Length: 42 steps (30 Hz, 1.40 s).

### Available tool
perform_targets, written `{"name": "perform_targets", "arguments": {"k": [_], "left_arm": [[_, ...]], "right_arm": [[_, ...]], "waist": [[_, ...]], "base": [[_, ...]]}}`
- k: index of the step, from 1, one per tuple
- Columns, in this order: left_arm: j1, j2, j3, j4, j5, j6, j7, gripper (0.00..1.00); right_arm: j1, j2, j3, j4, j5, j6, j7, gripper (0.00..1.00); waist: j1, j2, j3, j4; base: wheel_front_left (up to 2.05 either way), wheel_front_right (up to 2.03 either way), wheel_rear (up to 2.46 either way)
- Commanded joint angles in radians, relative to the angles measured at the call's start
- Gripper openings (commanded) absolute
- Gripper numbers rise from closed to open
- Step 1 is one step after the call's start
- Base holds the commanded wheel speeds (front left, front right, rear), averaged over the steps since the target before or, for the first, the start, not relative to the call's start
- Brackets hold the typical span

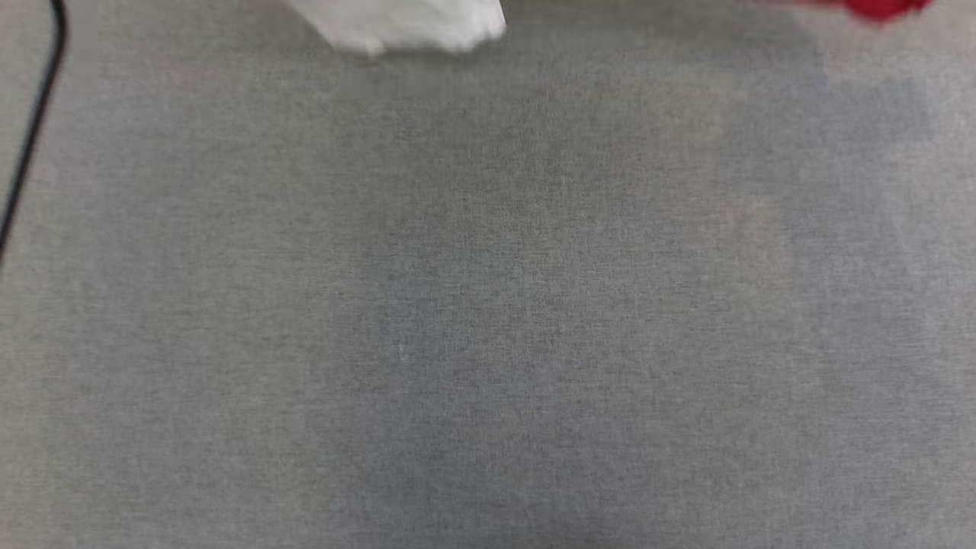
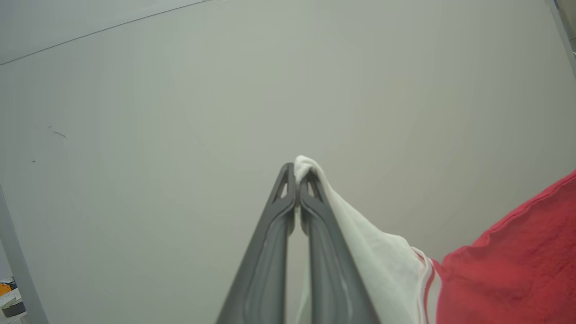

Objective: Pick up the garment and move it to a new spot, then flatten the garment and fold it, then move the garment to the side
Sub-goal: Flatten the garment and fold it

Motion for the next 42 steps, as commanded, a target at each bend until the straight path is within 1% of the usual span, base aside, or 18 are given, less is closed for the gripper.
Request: {"name": "perform_targets", "arguments": {"k": [1,4,6,9,14,20,25,26,31,34,37,42], "left_arm": [[-0.052,0.001,-0.003,0.022,0.009,-0.002,-0.014,0.00],[-0.147,0.010,-0.022,0.086,0.018,-0.002,-0.033,0.00],[-0.198,0.007,-0.019,0.137,0.006,-0.003,-0.057,0.00],[-0.251,0.003,-0.045,0.192,-0.002,-0.003,-0.079,0.00],[-0.251,0.003,-0.087,0.252,-0.025,-0.003,-0.120,0.00],[-0.188,0.011,-0.120,0.296,-0.068,-0.003,-0.166,0.00],[-0.096,0.021,-0.155,0.297,-0.111,-0.003,-0.200,0.00],[-0.045,0.024,-0.167,0.288,-0.124,-0.003,-0.211,0.00],[0.095,0.049,-0.182,0.254,-0.151,-0.003,-0.226,0.00],[0.199,0.061,-0.168,0.212,-0.167,-0.002,-0.230,0.00],[0.311,0.068,-0.129,0.146,-0.196,0.005,-0.230,0.00],[0.546,0.093,-0.094,0.031,-0.209,0.023,-0.231,0.00]], "right_arm": [[-0.050,0.002,0.006,0.028,-0.018,-0.001,-0.018,0.00],[-0.166,0.014,0.011,0.112,-0.046,-0.001,-0.058,0.00],[-0.225,0.025,0.010,0.160,-0.056,-0.001,-0.085,0.00],[-0.287,0.042,0.030,0.222,-0.064,-0.001,-0.116,0.00],[-0.336,0.062,0.082,0.310,-0.049,-0.001,-0.169,0.00],[-0.305,0.078,0.167,0.391,-0.004,-0.001,-0.228,0.00],[-0.225,0.102,0.247,0.439,0.045,-0.001,-0.281,0.00],[-0.188,0.109,0.278,0.449,0.067,-0.001,-0.301,0.00],[-0.083,0.109,0.372,0.448,0.130,-0.001,-0.331,0.00],[-0.006,0.097,0.424,0.437,0.180,-0.001,-0.345,0.00],[0.076,0.081,0.476,0.414,0.225,-0.001,-0.357,0.00],[0.235,0.030,0.556,0.345,0.316,-0.001,-0.376,0.00]], "waist": [[-0.0002,-0.0001,0.073,-0.018],[-0.0002,-0.0001,0.108,-0.021],[-0.0002,-0.0001,0.127,-0.019],[-0.0002,-0.0001,0.154,-0.019],[-0.0002,-0.0001,0.193,-0.015],[-0.0002,-0.0001,0.211,-0.015],[-0.0002,-0.0001,0.196,-0.017],[-0.0002,-0.0001,0.181,-0.013],[-0.0002,-0.0001,0.132,-0.003],[-0.0002,-0.0001,0.089,0.002],[-0.0002,-0.0001,0.044,0.008],[-0.0002,-0.0001,-0.043,0.019]], "base": [[0.00,0.00,0.00],[0.00,0.00,0.00],[0.00,0.00,0.00],[0.00,0.00,0.00],[0.00,0.00,0.00],[0.00,0.00,0.00],[0.00,0.00,0.00],[0.00,0.00,0.00],[0.00,0.00,0.00],[0.00,0.00,0.00],[0.00,0.00,0.00],[0.00,0.00,0.00]]}}
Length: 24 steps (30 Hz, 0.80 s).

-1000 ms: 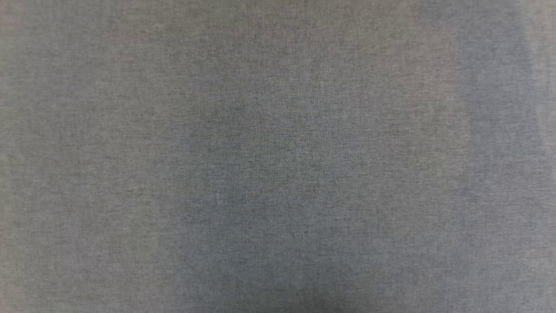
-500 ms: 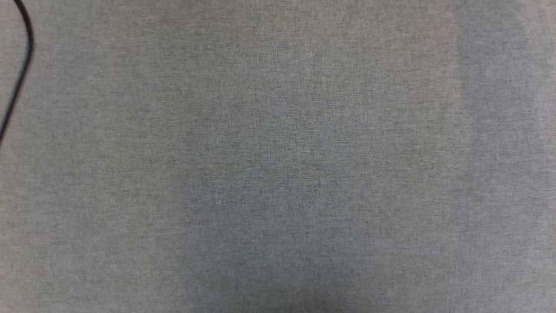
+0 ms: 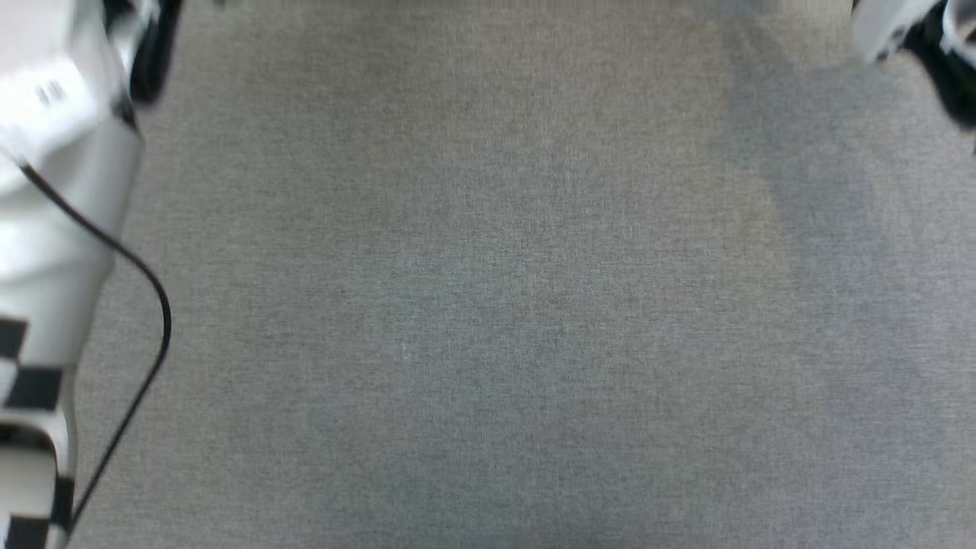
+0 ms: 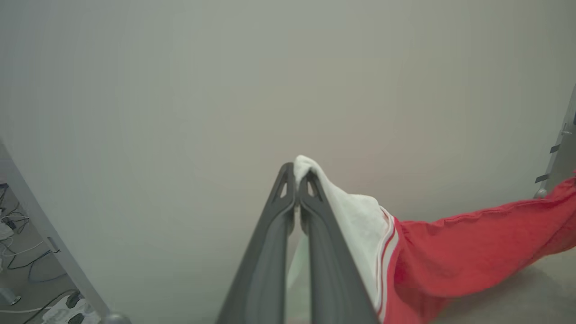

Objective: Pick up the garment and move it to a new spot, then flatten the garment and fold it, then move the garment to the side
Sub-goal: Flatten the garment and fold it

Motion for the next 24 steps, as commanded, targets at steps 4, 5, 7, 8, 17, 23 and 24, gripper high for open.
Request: {"name": "perform_targets", "arguments": {"k": [4,5,7,8,17,23,24], "left_arm": [[0.231,0.039,0.019,-0.093,-0.004,0.037,-0.006,0.00],[0.277,0.043,0.023,-0.113,-0.006,0.046,-0.006,0.00],[0.385,0.053,0.023,-0.154,-0.015,0.060,-0.006,0.00],[0.441,0.059,0.023,-0.178,-0.018,0.071,-0.006,0.00],[0.817,0.108,-0.017,-0.323,-0.043,0.161,0.003,0.00],[1.014,0.116,-0.037,-0.376,-0.093,0.201,0.016,0.00],[1.046,0.116,-0.040,-0.383,-0.099,0.211,0.017,0.00]], "right_arm": [[0.141,-0.050,0.058,-0.060,0.067,-0.001,-0.016,0.00],[0.168,-0.060,0.066,-0.072,0.079,-0.001,-0.019,0.00],[0.229,-0.080,0.095,-0.104,0.105,-0.001,-0.016,0.00],[0.259,-0.096,0.107,-0.124,0.116,-0.001,-0.017,0.00],[0.531,-0.192,0.129,-0.238,0.194,-0.001,-0.046,0.00],[0.710,-0.218,0.121,-0.291,0.240,-0.001,-0.043,0.00],[0.741,-0.223,0.117,-0.300,0.250,-0.001,-0.040,0.00]], "waist": [[0.0001,0.0000,-0.137,0.015],[0.0001,0.0000,-0.153,0.016],[0.0001,0.0000,-0.188,0.016],[0.0001,0.0000,-0.204,0.018],[0.0001,0.0000,-0.325,0.029],[0.0001,0.0000,-0.397,0.031],[0.0001,0.0000,-0.410,0.032]], "base": [[0.00,0.00,0.00],[0.00,0.00,0.00],[0.00,0.00,0.00],[0.00,0.00,0.00],[0.00,0.00,0.00],[0.00,0.00,0.00],[0.00,0.00,0.00]]}}
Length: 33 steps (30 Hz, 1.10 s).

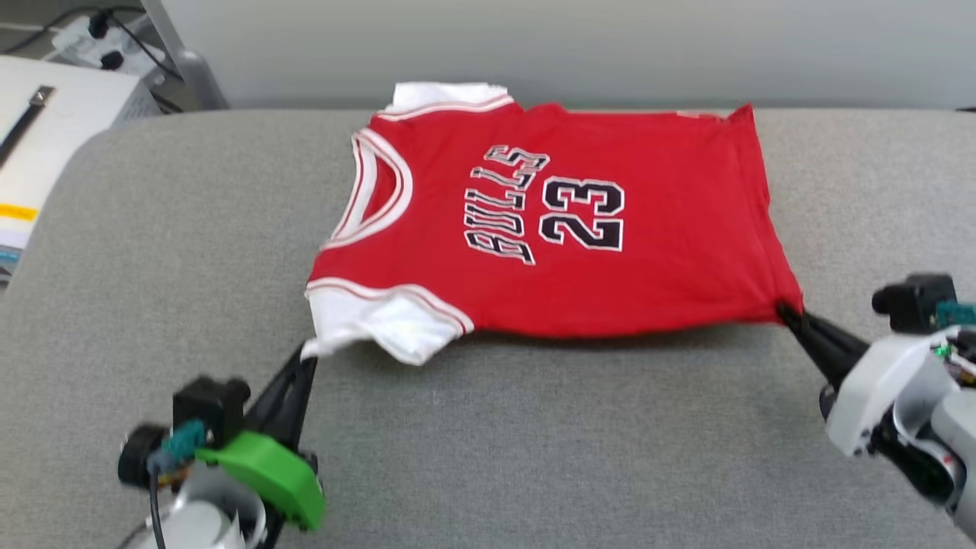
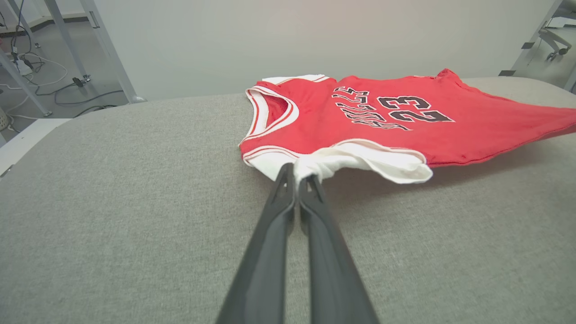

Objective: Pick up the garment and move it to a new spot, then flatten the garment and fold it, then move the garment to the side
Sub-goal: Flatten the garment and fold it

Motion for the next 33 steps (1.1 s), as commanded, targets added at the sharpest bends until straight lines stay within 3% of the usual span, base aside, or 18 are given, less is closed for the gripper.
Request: {"name": "perform_targets", "arguments": {"k": [1,9,21,26,33], "left_arm": [[0.053,0.005,0.000,-0.013,-0.017,0.021,0.000,0.00],[0.256,0.000,-0.026,-0.039,-0.063,0.068,0.002,0.00],[0.427,-0.016,-0.040,-0.056,-0.134,0.080,0.008,0.00],[0.413,-0.010,-0.040,-0.054,-0.120,0.076,0.004,0.00],[0.259,0.005,-0.047,-0.025,-0.048,0.032,0.004,0.00]], "right_arm": [[0.046,-0.013,-0.004,-0.014,0.014,-0.001,0.004,0.00],[0.261,-0.055,-0.058,-0.056,0.028,-0.001,-0.005,0.00],[0.539,-0.077,-0.177,-0.151,0.020,-0.001,0.016,0.00],[0.581,-0.073,-0.233,-0.188,-0.011,-0.001,0.052,0.00],[0.576,-0.038,-0.341,-0.230,-0.067,-0.001,0.094,0.00]], "waist": [[0.0001,0.0000,-0.060,0.007],[0.0001,0.0000,-0.115,0.019],[0.0001,0.0000,-0.164,0.032],[0.0001,0.0000,-0.163,0.030],[0.0001,0.0000,-0.134,0.020]], "base": [[0.00,0.00,0.00],[0.00,0.00,0.00],[0.00,0.00,0.00],[0.00,0.00,0.00],[0.00,0.00,0.00]]}}
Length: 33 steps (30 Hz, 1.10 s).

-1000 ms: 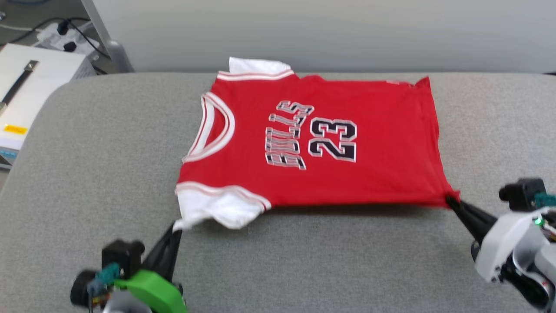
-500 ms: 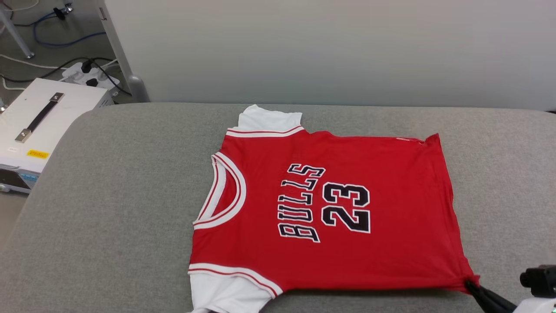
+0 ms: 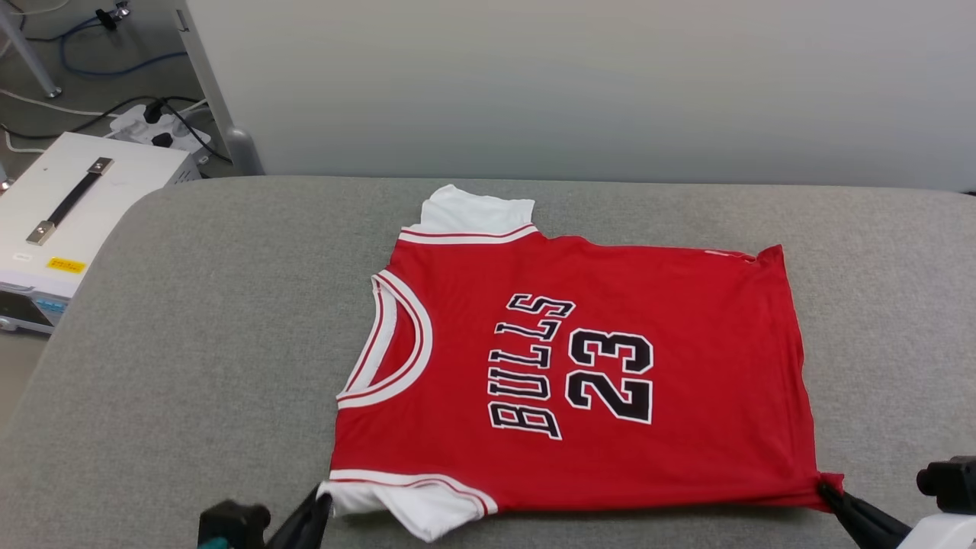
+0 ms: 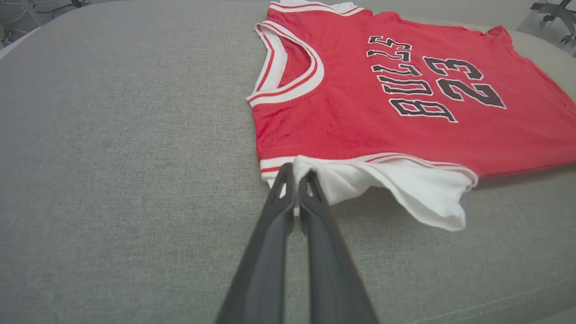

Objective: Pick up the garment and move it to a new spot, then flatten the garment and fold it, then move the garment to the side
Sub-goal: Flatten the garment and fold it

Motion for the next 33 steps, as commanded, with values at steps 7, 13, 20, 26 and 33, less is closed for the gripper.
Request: {"name": "perform_targets", "arguments": {"k": [7,13,20,26,33], "left_arm": [[-0.246,0.003,-0.006,0.064,0.055,-0.074,0.036,0.00],[-0.415,-0.011,-0.011,0.154,0.081,-0.132,0.058,0.00],[-0.580,-0.033,-0.023,0.303,0.105,-0.194,0.061,0.00],[-0.696,-0.062,-0.038,0.428,0.118,-0.225,0.047,0.00],[-0.771,-0.102,-0.076,0.583,0.118,-0.247,0.036,0.00]], "right_arm": [[-0.068,0.037,-0.096,-0.062,-0.032,-0.001,0.068,0.00],[-0.156,0.063,-0.143,-0.076,-0.057,-0.001,0.126,0.00],[-0.258,0.101,-0.159,-0.048,-0.059,-0.001,0.183,0.00],[-0.341,0.116,-0.150,0.003,-0.062,-0.001,0.199,0.00],[-0.415,0.136,-0.104,0.072,-0.066,-0.001,0.200,0.00]], "waist": [[0.0001,-0.0001,0.084,-0.040],[0.0001,-0.0001,0.161,-0.068],[0.0001,-0.0001,0.244,-0.085],[0.0001,-0.0001,0.308,-0.085],[0.0001,-0.0001,0.352,-0.090]], "base": [[0.00,0.00,0.00],[0.00,0.00,0.00],[0.00,0.00,0.00],[0.00,0.00,0.00],[0.00,0.00,0.00]]}}
